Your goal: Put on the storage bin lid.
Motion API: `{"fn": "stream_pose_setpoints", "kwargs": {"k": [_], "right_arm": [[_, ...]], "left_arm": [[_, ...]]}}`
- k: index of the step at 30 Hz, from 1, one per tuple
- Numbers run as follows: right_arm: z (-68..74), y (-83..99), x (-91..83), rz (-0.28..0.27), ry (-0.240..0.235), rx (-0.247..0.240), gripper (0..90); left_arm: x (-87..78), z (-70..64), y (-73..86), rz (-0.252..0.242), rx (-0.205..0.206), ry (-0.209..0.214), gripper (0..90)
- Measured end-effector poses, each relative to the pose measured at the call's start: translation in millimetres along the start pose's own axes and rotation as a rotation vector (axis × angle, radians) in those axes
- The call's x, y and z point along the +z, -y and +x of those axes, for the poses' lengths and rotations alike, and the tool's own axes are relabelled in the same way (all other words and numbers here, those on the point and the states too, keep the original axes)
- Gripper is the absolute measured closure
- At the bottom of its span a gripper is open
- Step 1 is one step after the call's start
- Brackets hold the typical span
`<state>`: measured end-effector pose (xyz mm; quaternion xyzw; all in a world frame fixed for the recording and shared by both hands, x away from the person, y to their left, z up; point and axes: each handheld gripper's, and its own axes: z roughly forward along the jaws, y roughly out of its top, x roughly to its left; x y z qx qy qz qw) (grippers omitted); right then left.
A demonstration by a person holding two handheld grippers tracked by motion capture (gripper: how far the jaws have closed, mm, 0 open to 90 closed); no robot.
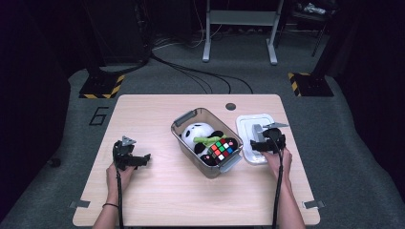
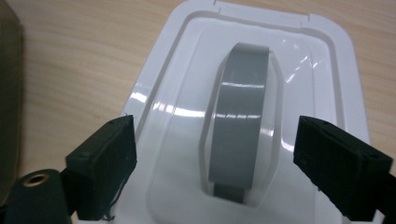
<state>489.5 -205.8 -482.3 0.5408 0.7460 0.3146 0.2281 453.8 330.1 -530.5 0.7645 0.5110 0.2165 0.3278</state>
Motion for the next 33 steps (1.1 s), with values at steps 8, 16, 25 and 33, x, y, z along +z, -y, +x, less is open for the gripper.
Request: {"fn": "stream_pose_setpoints", "kwargs": {"k": [8, 16, 25, 33], "right_arm": [[-5.3, -7.5, 18.3, 0.014, 0.016, 0.010, 42.4], [-11.0, -3.5, 19.1, 0.019, 0.050, 0.048, 66.8], [-13.5, -1.1, 5.5, 0.000, 0.023, 0.052, 67.1], [-12.2, -3.7, -6.8, 0.000, 0.006, 0.010, 67.1]], "left_arm": [[0.0, -0.3, 0.0, 0.000, -0.003, -0.003, 0.0], [-0.1, -0.2, 0.2, -0.002, 0.000, -0.001, 0.1], [-0.5, 0.0, 0.1, 0.002, 0.002, 0.002, 0.1], [-0.6, -0.1, 0.2, 0.003, 0.003, 0.002, 0.0]]}}
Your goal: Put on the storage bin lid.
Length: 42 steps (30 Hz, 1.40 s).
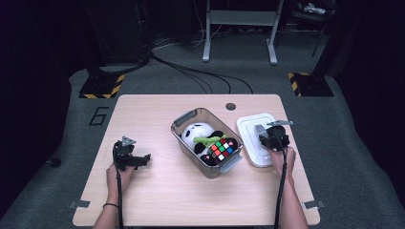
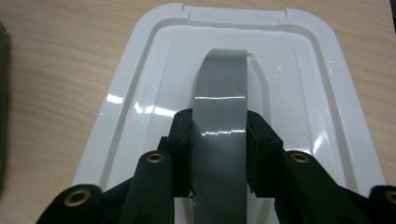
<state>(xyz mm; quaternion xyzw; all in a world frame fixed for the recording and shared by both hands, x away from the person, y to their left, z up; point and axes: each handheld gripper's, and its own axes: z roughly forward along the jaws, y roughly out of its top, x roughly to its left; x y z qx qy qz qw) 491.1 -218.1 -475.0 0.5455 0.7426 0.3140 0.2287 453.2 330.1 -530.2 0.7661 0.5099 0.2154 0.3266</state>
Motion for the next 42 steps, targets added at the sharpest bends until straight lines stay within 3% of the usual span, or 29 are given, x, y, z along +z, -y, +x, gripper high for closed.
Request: {"fn": "stream_pose_setpoints", "kwargs": {"k": [11, 20, 42], "right_arm": [[-3.2, -12.1, -29.9, -0.050, -0.016, -0.043, 67.2], [0.0, -36.3, -53.9, -0.051, -0.045, -0.078, 67.2], [25.9, -80.2, -100.8, -0.077, -0.116, -0.162, 67.2]], "left_arm": [[0.1, -0.1, -0.1, 0.000, 0.000, -0.001, 0.0], [0.2, -0.4, -0.2, 0.001, 0.001, 0.002, 0.0], [0.3, -0.3, -0.3, -0.003, 0.006, 0.001, 0.2]]}}
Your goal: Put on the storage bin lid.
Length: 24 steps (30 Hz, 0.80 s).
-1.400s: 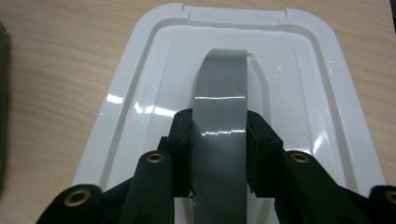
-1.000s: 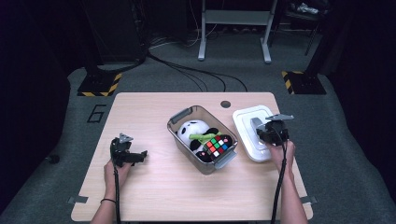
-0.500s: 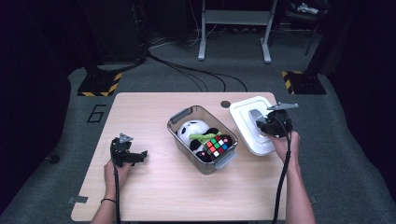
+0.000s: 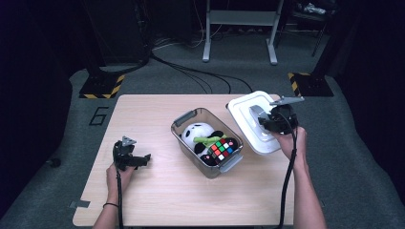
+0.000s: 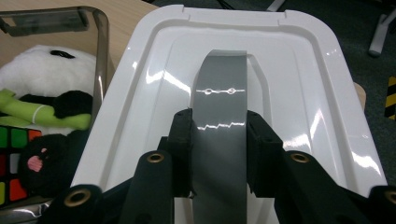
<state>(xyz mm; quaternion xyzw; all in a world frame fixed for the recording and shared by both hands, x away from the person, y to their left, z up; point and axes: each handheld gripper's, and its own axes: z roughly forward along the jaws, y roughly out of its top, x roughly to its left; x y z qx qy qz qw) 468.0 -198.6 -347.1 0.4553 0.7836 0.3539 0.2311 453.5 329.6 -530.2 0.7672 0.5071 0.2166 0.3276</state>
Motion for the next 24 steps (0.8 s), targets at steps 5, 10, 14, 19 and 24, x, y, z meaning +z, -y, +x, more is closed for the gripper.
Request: {"fn": "stream_pose_setpoints", "kwargs": {"k": [5, 10, 14, 19, 24], "right_arm": [[7.7, -11.3, -6.7, -0.004, -0.018, -0.015, 67.2], [20.2, -21.0, -11.1, 0.007, -0.046, -0.048, 67.2], [28.5, -27.5, -11.2, 0.008, -0.067, -0.067, 67.2], [38.7, -35.1, -9.9, 0.007, -0.090, -0.084, 67.2], [48.9, -41.3, -7.0, 0.013, -0.103, -0.101, 67.2]], "left_arm": [[-0.3, -0.3, 0.2, 0.002, 0.000, 0.002, 0.2], [-0.3, -0.5, 0.4, 0.001, 0.000, 0.003, 0.2], [-0.3, -0.5, 0.4, 0.001, 0.000, 0.003, 0.2], [-0.4, -0.4, 0.3, 0.001, 0.000, 0.003, 0.2], [-0.4, -0.5, 0.4, 0.001, 0.001, 0.003, 0.2]]}}
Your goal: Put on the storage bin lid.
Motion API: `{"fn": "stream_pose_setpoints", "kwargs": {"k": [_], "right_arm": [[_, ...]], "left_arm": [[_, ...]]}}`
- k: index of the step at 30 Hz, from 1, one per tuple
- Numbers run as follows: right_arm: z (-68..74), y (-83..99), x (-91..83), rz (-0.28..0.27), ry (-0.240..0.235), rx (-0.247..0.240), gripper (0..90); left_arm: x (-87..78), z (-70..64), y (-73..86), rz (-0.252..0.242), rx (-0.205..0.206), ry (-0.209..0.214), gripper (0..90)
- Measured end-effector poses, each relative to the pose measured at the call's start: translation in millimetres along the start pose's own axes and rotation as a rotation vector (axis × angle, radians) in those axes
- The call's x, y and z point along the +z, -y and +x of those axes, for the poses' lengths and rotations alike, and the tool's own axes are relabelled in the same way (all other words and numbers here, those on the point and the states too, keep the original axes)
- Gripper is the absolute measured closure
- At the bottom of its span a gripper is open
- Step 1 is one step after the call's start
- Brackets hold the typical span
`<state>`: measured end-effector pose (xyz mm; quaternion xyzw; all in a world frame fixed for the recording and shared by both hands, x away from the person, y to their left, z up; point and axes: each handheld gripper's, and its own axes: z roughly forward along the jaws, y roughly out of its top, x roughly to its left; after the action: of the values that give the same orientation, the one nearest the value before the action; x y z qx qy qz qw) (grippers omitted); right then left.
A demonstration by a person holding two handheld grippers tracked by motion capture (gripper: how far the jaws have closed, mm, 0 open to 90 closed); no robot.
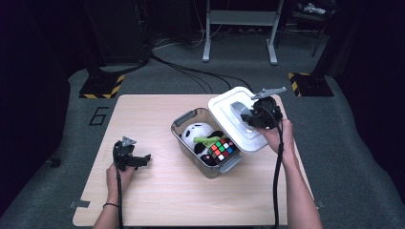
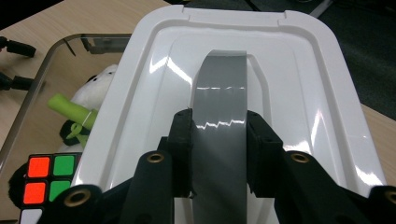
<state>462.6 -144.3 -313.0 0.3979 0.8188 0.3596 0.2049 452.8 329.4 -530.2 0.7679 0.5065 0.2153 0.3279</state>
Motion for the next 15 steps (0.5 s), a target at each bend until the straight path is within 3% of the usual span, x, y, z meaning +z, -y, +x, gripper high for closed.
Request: {"fn": "stream_pose_setpoints", "kwargs": {"k": [15], "right_arm": [[23.1, -13.8, 16.8, 0.019, -0.069, -0.022, 67.2]], "left_arm": [[-0.2, -0.2, 0.2, -0.001, 0.001, 0.002, 0.3]]}}
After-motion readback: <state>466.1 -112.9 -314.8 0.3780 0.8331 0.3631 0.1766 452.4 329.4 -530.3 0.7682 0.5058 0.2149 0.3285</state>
